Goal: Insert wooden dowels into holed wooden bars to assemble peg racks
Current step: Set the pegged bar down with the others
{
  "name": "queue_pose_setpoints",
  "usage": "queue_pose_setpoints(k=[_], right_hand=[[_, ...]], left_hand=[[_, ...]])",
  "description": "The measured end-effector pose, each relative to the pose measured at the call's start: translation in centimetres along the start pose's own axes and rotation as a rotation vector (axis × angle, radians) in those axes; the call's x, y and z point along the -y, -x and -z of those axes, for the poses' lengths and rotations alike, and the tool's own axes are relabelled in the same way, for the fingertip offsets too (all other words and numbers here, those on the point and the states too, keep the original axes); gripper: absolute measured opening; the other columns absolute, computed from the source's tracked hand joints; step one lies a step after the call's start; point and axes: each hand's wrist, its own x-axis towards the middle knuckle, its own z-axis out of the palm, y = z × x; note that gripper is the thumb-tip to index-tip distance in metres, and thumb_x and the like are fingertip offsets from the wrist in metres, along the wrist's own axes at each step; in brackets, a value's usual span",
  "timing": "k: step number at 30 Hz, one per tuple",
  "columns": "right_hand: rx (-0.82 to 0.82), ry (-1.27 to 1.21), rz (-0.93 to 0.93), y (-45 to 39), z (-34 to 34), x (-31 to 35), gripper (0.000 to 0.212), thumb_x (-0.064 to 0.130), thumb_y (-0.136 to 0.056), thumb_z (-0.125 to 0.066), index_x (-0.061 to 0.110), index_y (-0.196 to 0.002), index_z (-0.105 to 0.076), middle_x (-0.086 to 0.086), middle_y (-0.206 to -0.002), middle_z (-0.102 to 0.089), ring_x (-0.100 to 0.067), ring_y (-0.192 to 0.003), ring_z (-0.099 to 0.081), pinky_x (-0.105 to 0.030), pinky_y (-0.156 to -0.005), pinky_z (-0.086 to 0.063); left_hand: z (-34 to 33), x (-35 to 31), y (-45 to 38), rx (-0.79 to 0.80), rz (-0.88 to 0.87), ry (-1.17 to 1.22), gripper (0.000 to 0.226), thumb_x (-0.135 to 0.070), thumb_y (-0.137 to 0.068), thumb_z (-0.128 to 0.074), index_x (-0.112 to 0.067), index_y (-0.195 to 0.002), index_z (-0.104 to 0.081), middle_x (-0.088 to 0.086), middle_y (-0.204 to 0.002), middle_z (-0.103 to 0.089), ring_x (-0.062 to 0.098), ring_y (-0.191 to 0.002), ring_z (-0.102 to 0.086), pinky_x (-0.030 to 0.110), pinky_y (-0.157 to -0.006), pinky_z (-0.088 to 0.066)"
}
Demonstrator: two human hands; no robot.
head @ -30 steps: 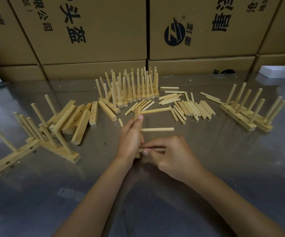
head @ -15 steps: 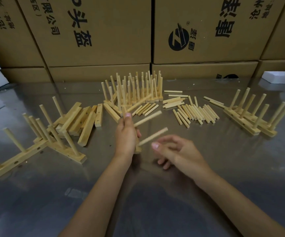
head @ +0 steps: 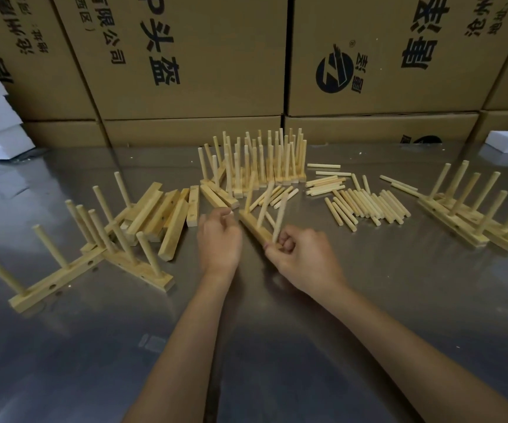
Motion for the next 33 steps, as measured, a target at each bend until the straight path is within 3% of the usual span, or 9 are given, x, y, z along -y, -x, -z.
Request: queue_pose_setpoints(k=[5,9,11,15,19,23,27,31,33], right_hand=[[0.073,0.252,0.083,-2.2,-1.4,0.3,0.024,0.045,-0.087,-0.064,0.023,-0.078,-0.060,0.005,-0.067,-0.062,-0.021,-0.070,-0.061,-0.031,-0.060,-0.045],[0.086,0.319,0.080,-4.1,-3.1,1.6,0.023,0.044,-0.088,-0.062,0.022,-0.087,-0.070,0.000,-0.078,-0.067,-0.024,-0.082,-0.064,-0.031,-0.067,-0.049],[0.076,0.334,0.072,-5.1,-3.9,2.4,0.024,0.041,-0.087,-0.061,0.020,-0.078,-0.069,-0.003,-0.076,-0.064,-0.026,-0.080,-0.061,-0.030,-0.063,-0.044],[0.080,0.335,0.064,-7.5,-5.8,3.5,0.034,0.035,-0.087,-0.060,0.022,-0.058,-0.049,0.003,-0.060,-0.048,-0.025,-0.067,-0.054,-0.029,-0.049,-0.026],[0.019,0.338,0.019,-9.7,-7.6,3.5,0.042,0.057,-0.086,-0.064,0.020,-0.070,-0.053,-0.001,-0.074,-0.062,-0.023,-0.074,-0.060,-0.031,-0.063,-0.040],[-0.028,0.292,-0.008,-9.9,-8.3,3.0,0.048,0.064,-0.083,-0.062,0.023,-0.065,-0.048,0.003,-0.067,-0.059,-0.019,-0.070,-0.059,-0.031,-0.062,-0.041],[-0.020,0.070,0.004,-9.0,-7.9,1.8,0.037,0.045,-0.090,-0.063,0.018,-0.065,-0.058,0.004,-0.064,-0.062,-0.017,-0.068,-0.060,-0.030,-0.060,-0.043],[0.032,-0.105,0.034,-7.9,-7.4,2.0,0.035,0.053,-0.089,-0.061,0.023,-0.072,-0.067,0.007,-0.062,-0.064,-0.013,-0.065,-0.063,-0.030,-0.059,-0.049],[0.075,-0.065,0.056,-7.5,-7.3,2.0,0.024,0.044,-0.090,-0.060,0.025,-0.084,-0.073,0.006,-0.071,-0.069,-0.015,-0.073,-0.065,-0.032,-0.062,-0.051]], left_hand=[[-0.3,0.8,-0.9,-0.069,0.007,0.005,0.030,-0.009,-0.097,-0.045,-0.014,-0.122,-0.062,0.008,-0.125,-0.052,0.027,-0.110,-0.055,0.033,-0.092,-0.042],[-0.5,1.3,-1.2,-0.118,-0.035,-0.084,0.034,-0.007,-0.096,-0.045,-0.014,-0.126,-0.059,0.008,-0.129,-0.046,0.023,-0.125,-0.040,0.025,-0.090,-0.027],[-0.5,1.3,-1.2,-0.121,-0.049,-0.151,0.037,-0.009,-0.096,-0.045,-0.015,-0.131,-0.057,0.008,-0.134,-0.044,0.023,-0.130,-0.034,0.028,-0.095,-0.028],[-0.1,1.0,-1.1,-0.132,-0.078,-0.338,0.045,-0.013,-0.093,-0.051,-0.016,-0.138,-0.053,0.010,-0.144,-0.038,0.025,-0.133,-0.029,0.035,-0.109,-0.024],[0.2,1.3,-1.4,-0.093,-0.099,-0.542,0.039,-0.022,-0.099,-0.045,-0.011,-0.135,-0.055,0.013,-0.154,-0.033,0.029,-0.141,-0.025,0.041,-0.112,-0.022],[0.2,1.4,-1.4,-0.094,-0.113,-0.613,0.036,-0.024,-0.101,-0.041,-0.006,-0.123,-0.063,0.012,-0.136,-0.048,0.029,-0.129,-0.037,0.042,-0.106,-0.029],[0.1,1.1,-1.0,-0.178,-0.210,-0.660,0.034,-0.029,-0.101,-0.043,-0.008,-0.106,-0.069,0.009,-0.116,-0.059,0.026,-0.111,-0.048,0.040,-0.096,-0.033],[0.3,0.4,-0.4,-0.231,-0.202,-0.473,0.027,-0.027,-0.099,-0.045,-0.009,-0.098,-0.065,0.010,-0.096,-0.067,0.029,-0.097,-0.058,0.042,-0.089,-0.037],[0.4,0.3,-0.2,-0.219,-0.158,-0.398,0.022,-0.025,-0.099,-0.043,-0.010,-0.101,-0.058,0.014,-0.092,-0.067,0.033,-0.092,-0.061,0.045,-0.088,-0.044]])
